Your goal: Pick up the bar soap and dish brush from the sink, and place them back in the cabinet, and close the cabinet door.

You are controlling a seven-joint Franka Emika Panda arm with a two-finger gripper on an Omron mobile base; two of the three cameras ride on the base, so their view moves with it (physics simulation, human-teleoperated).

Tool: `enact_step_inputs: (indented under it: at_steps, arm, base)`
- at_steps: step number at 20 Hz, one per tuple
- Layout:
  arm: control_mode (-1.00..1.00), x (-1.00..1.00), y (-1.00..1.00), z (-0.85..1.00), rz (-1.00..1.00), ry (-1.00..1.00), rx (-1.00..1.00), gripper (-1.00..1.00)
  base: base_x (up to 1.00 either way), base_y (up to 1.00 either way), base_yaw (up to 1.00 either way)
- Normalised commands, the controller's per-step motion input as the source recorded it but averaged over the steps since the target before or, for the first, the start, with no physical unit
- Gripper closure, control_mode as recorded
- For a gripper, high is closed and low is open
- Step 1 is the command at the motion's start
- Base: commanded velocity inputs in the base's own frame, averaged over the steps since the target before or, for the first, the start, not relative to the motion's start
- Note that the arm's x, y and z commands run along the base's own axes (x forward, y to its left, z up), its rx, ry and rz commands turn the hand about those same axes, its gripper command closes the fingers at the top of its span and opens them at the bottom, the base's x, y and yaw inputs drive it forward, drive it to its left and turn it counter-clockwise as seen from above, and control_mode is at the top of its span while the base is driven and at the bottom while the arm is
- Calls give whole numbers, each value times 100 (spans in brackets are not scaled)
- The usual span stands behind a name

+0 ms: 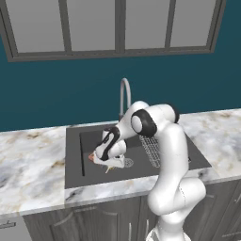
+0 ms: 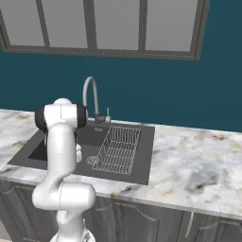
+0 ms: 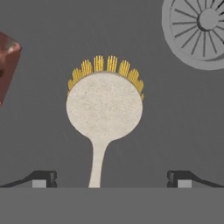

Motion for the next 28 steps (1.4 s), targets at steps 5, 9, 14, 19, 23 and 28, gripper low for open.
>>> enact_step_inputs:
  at_steps: [5,9,14,19,23,28]
  arm:
    - [-100,0,1,-16,0,0,0,-100]
    - [-100,0,0,-14,0,0,0,-100]
    - [-100,0,0,-8,0,0,0,-100]
    - [-100,0,0,-8,0,0,0,-100]
    - [-100,0,0,-10,0,0,0,-100]
    - [-100,0,0,-7,0,0,0,-100]
  base:
    - [0,0,0]
    - [0,0,0]
    - [0,0,0]
    - [0,0,0]
    - [0,0,0]
    - [0,0,0]
